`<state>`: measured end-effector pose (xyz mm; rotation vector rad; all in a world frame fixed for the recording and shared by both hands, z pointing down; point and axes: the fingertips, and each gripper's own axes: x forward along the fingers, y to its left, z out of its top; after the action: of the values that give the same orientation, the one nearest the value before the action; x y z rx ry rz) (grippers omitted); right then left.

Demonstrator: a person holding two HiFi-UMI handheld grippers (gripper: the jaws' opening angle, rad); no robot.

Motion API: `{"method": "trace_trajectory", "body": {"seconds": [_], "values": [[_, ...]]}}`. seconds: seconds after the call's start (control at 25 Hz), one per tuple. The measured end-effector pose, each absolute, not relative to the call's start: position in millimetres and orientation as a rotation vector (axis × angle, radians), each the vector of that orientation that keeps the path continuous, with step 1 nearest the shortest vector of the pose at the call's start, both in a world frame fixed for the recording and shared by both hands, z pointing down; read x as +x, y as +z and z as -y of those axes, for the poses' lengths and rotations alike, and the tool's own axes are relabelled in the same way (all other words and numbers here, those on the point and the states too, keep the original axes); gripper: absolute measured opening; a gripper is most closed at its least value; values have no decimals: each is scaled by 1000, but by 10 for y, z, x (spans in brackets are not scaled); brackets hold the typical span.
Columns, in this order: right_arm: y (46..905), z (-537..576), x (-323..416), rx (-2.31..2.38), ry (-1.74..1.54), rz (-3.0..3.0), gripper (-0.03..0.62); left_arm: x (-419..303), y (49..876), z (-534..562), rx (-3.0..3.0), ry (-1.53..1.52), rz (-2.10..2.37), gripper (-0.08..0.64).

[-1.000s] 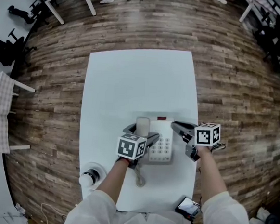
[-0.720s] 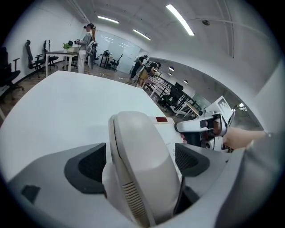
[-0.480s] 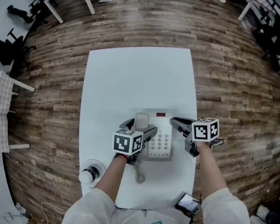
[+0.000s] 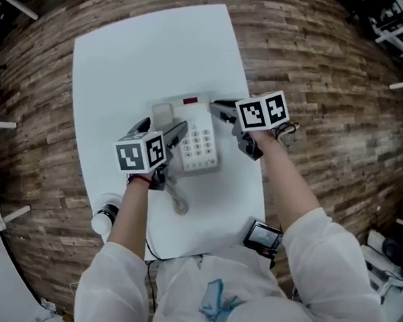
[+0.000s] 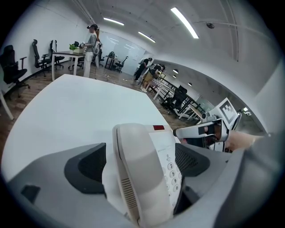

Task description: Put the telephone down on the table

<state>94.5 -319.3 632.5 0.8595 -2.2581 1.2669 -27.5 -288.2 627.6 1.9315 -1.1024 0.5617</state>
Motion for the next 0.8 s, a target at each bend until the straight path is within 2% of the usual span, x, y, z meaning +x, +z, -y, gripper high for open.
{"method": "trace_trajectory", "body": {"seconds": [0.8], "values": [[5868,2649,749,837,1196,2274,92,-337,5822,2587,1949,535,1112,459]]}}
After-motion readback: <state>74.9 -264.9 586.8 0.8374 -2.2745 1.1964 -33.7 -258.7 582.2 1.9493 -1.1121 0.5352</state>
